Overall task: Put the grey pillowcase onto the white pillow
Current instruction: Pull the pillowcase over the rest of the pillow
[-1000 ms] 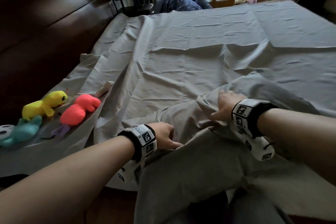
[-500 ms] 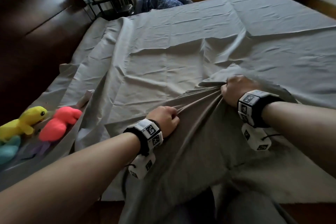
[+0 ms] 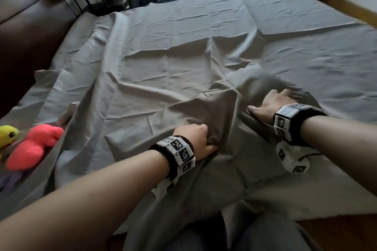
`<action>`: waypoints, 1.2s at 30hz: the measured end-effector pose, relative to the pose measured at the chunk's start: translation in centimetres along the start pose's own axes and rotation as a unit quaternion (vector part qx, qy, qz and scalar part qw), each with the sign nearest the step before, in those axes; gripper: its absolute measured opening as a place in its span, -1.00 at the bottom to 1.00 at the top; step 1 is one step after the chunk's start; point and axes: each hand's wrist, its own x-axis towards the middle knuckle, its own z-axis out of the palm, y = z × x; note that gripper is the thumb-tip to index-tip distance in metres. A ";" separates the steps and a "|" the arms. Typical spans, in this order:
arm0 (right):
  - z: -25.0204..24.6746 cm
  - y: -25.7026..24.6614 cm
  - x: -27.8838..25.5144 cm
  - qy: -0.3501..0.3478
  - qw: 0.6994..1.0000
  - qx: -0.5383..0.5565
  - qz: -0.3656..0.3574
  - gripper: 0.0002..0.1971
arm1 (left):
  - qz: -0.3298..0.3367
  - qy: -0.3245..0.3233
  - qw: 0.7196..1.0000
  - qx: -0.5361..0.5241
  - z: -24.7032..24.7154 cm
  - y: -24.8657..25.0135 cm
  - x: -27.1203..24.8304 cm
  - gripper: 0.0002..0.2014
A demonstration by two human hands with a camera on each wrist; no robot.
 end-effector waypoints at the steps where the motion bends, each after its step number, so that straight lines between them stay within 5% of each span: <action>1: 0.3 -0.1 0.2 -0.009 1.000 -0.005 0.001 0.01 | 0.007 -0.027 1.000 0.002 0.2 0.2 0.3 -0.65; 5: 0.8 -0.7 0.3 -0.015 1.000 0.004 -0.007 0.10 | 0.032 -0.064 0.997 0.014 0.6 0.5 1.0 -0.82; 16: -2.8 -2.3 1.9 0.022 0.996 0.077 0.039 0.32 | 0.143 0.176 0.965 0.134 -11.9 -7.9 -0.8 -0.78; 20: -3.2 -3.1 1.3 -0.045 0.990 0.130 -0.019 0.02 | 0.138 0.150 0.973 0.105 -11.8 -12.6 -3.1 -0.63; 23: -1.1 -3.3 0.2 -0.109 0.986 0.112 -0.058 -0.09 | 0.100 0.070 0.987 0.109 -8.9 -15.3 -4.5 -0.61; 28: 2.2 -4.4 -2.3 -0.060 0.992 0.093 -0.065 -0.34 | -0.024 -0.093 0.984 0.153 -2.6 -16.3 -6.1 -0.74; 31: 2.1 -5.0 -3.4 0.019 0.991 0.070 -0.111 -0.44 | -0.047 -0.056 0.991 0.115 -1.8 -14.8 -5.3 -0.69; 33: 1.4 -5.2 -3.0 0.002 0.989 0.057 -0.137 -0.56 | -0.055 -0.011 0.996 0.064 -2.2 -13.3 -4.6 -0.68; 36: -1.9 -3.3 -1.6 0.055 0.990 0.086 -0.098 -0.65 | -0.062 0.050 0.996 0.026 -3.2 -11.6 -3.3 -0.70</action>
